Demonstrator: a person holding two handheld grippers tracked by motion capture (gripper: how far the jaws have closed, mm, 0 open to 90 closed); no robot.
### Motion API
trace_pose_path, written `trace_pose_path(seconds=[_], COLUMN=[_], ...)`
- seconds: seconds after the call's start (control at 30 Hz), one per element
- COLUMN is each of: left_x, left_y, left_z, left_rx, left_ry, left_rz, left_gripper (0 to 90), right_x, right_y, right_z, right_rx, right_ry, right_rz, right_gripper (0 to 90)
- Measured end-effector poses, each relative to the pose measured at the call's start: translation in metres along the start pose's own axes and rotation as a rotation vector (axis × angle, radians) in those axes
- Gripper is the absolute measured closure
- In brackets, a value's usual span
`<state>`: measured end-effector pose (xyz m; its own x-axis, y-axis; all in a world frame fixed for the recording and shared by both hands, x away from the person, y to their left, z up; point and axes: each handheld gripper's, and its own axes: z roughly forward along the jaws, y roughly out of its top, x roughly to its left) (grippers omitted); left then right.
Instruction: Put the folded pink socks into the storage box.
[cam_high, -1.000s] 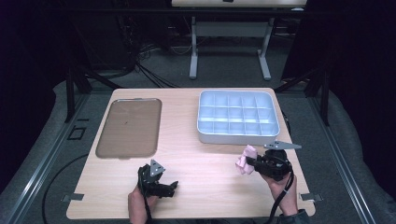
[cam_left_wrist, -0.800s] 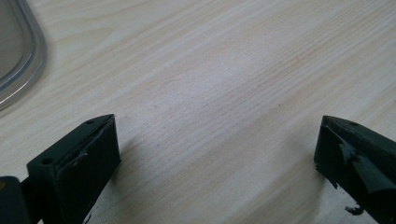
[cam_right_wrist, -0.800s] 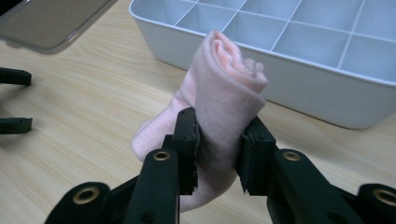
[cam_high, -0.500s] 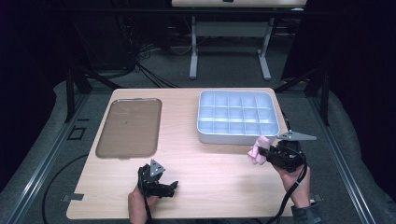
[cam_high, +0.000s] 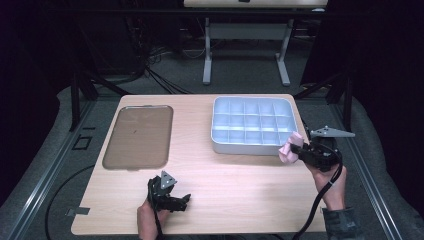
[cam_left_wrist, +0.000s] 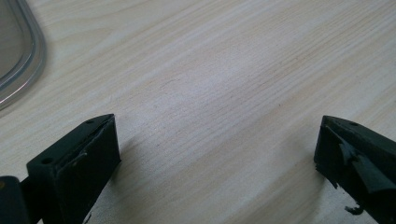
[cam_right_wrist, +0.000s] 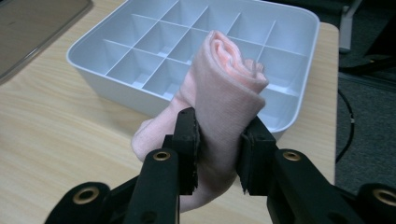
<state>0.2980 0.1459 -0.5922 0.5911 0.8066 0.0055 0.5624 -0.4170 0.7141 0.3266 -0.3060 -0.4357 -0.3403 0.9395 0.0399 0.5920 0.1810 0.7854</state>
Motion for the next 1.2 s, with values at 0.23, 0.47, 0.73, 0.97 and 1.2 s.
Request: trace_pose_path(seconds=[0.23,0.47,0.73,0.97,1.2], left_x=[0.000,0.000,0.000,0.000,0.000], left_y=[0.000,0.000,0.000,0.000,0.000], left_z=[0.000,0.000,0.000,0.000,0.000], left_rx=[0.000,0.000,-0.001,0.000,0.000], left_ry=[-0.001,-0.001,-0.001,-0.001,-0.001], left_rz=[-0.002,-0.002,-0.004,-0.004,-0.004], left_gripper=[0.0,0.0,0.0,0.0,0.0], right_x=[-0.013,-0.026,-0.033,-0.038,-0.040], right_y=[0.015,0.028,0.034,0.032,0.028], right_z=[0.006,0.023,0.050,0.070,0.085], right_rx=[-0.008,-0.002,0.042,0.076,0.102], right_ry=[-0.053,-0.088,-0.133,-0.165,-0.196], right_rz=[-0.006,0.004,-0.013,-0.017,-0.034], right_gripper=[71.4,71.5,71.4,71.4,71.1])
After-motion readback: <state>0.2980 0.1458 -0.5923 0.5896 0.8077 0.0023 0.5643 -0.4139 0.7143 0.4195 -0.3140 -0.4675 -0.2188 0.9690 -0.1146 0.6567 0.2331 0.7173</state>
